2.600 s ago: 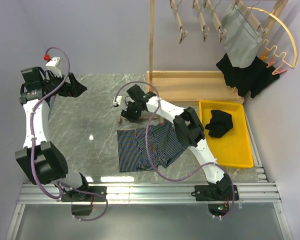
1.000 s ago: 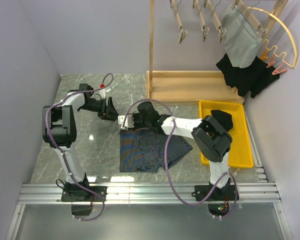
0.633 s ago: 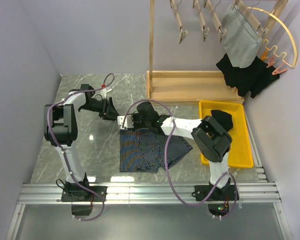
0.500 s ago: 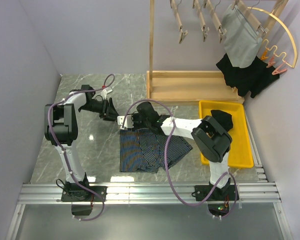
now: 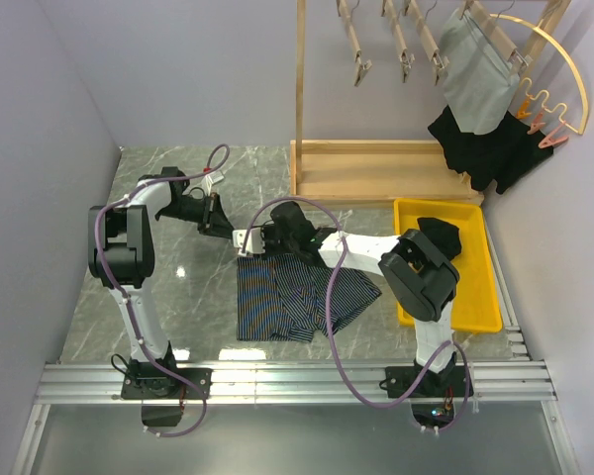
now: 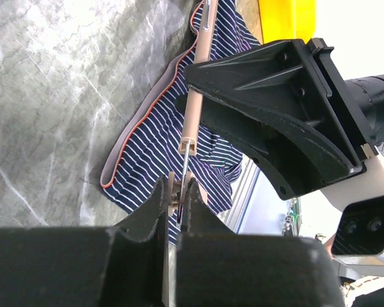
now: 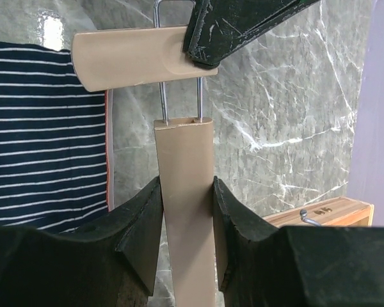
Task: Clip the underwear to the hanger
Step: Open the clamp at the hanger.
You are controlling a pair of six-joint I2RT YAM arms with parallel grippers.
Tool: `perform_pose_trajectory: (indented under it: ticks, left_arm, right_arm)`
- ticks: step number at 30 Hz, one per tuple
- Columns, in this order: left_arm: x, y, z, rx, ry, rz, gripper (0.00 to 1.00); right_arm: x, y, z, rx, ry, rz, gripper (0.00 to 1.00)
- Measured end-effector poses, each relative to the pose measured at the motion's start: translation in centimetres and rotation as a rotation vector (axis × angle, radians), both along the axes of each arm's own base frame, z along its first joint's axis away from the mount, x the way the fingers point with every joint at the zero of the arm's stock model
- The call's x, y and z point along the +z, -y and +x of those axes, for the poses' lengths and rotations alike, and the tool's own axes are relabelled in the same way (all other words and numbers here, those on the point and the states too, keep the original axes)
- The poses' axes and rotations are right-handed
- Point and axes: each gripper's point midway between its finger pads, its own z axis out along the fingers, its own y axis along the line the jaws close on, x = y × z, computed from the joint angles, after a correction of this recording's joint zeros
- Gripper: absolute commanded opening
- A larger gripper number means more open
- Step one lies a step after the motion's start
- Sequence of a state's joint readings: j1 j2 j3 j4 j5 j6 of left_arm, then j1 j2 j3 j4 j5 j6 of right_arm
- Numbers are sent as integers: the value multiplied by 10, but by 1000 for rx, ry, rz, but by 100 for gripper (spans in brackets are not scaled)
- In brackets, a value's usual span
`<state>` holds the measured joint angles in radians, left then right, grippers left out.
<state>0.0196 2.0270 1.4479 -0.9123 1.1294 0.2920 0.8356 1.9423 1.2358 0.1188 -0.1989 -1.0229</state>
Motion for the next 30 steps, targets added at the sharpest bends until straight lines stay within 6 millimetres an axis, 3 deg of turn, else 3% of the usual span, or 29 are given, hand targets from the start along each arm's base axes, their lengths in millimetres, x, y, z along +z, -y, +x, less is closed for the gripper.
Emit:
perform_pose_trajectory:
  ticks: [2, 3, 7, 8, 15, 22, 26, 30]
  left_arm:
    - [0, 0, -1, -2, 0, -1, 0]
    - [0, 0, -1, -2, 0, -1, 0]
    - [0, 0, 0, -4, 5, -2, 0]
    - [0, 0, 1, -3, 8, -2, 0]
    - [-5, -1, 13, 9, 24, 20, 0]
    - [-14, -2, 26, 16, 30, 30, 0]
    - [-15, -2, 31, 22, 28, 29, 0]
    - [-14, -3, 38, 22, 43, 30, 0]
  right_arm:
    - [0, 0, 0, 0, 0, -1, 1]
    - [0, 0, 0, -1, 0, -1, 7]
    - [0, 0, 0, -21, 7, -7, 50]
    - [0, 1, 0, -29, 7, -6, 55]
    - [24, 13, -5, -105, -26, 69, 55]
    - [57, 3, -27, -106, -270, 195, 45]
    - [47, -5, -39, -94, -399, 191, 45]
    - [10, -8, -40, -156, -514, 138, 48]
